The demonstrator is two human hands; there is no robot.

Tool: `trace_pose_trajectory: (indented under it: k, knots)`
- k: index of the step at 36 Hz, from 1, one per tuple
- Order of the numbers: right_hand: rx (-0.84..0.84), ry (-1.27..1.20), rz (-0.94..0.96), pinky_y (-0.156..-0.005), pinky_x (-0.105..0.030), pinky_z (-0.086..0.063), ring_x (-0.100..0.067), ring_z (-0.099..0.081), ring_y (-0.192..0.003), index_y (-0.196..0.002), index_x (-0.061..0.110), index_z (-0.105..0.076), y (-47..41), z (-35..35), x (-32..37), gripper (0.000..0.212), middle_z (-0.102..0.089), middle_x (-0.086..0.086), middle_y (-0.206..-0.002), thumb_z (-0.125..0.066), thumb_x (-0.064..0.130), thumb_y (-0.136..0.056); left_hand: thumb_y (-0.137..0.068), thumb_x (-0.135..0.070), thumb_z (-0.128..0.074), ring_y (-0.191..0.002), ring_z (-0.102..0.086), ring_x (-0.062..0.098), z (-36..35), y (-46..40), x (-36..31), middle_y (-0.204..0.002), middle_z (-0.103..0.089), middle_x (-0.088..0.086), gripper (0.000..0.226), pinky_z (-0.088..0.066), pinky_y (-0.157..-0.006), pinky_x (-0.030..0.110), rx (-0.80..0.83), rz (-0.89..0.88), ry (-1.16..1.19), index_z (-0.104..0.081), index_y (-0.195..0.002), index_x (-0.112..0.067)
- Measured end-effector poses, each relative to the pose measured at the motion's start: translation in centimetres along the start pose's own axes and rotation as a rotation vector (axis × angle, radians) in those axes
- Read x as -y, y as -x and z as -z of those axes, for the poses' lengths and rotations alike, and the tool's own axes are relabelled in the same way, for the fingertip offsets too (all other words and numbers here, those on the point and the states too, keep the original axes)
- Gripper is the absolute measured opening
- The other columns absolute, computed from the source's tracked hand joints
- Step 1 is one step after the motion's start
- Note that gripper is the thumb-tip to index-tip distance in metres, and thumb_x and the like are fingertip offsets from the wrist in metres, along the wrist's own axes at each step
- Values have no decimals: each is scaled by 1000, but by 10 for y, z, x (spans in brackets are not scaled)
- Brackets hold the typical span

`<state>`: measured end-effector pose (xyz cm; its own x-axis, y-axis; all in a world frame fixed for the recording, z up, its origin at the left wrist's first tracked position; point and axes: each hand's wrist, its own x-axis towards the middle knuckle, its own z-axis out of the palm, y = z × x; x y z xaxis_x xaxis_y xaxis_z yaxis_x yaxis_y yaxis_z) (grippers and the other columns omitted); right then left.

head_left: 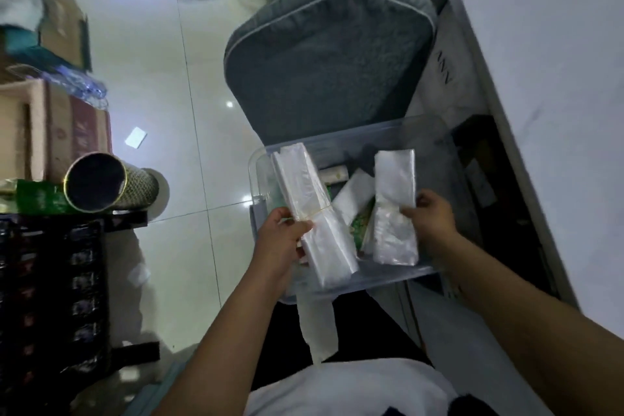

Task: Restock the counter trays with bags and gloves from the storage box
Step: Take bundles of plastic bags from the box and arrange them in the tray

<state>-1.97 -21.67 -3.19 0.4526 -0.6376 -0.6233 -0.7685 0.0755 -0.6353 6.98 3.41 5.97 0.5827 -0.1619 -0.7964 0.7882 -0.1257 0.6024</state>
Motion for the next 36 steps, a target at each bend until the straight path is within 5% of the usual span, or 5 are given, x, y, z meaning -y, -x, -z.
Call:
trace_pose_trajectory:
  k: [6,15,24,32,36]
  knots:
    - [-99,-283,-85,-78,-50,-57,-33,-67,-81,-78,10,-64,76,29,9,19,-69,-18,-91,-75,-5,-78,-87,1,-65,-91,-67,27,23,16,-32,-111,-68,13,31,-54,-82,41,203,-56,-69,-60,-117,-7]
    - [-343,-688,-146,-44,-24,-47,-15,-64,-50,-74,15,-71,224,32,-18,13,-71,-8,-71,-75,5,-80,-86,1,-64,-105,-66,29,48,28,-56,-117,-68,7,49,-55,-87,47,513,-104,-256,-55,-129,-19]
    - [-388,-937,-4,-62,-31,-58,-26,-73,-83,-110,7,-71,360,44,9,31,-76,-11,-103,-73,9,-79,-86,6,-62,-94,-69,24,6,64,-43,-111,-72,9,43,-57,-75,42,894,-86,-494,-60,-116,-25]
    - [-534,-1110,140,-57,-26,-56,-22,-74,-74,-102,7,-74,427,49,20,38,-77,-10,-97,-80,13,-65,-86,6,-63,-91,-68,29,-42,153,-7,-113,-69,15,43,-59,-64,37,1213,-95,-608,-59,-125,-10]
    - [-650,-1019,117,-54,-23,-54,-19,-74,-72,-98,8,-73,440,60,-3,27,-78,-7,-93,-80,11,-72,-90,-3,-64,-99,-71,31,-52,191,15,-112,-72,11,38,-59,-82,50,1285,-138,-658,-60,-125,-16]
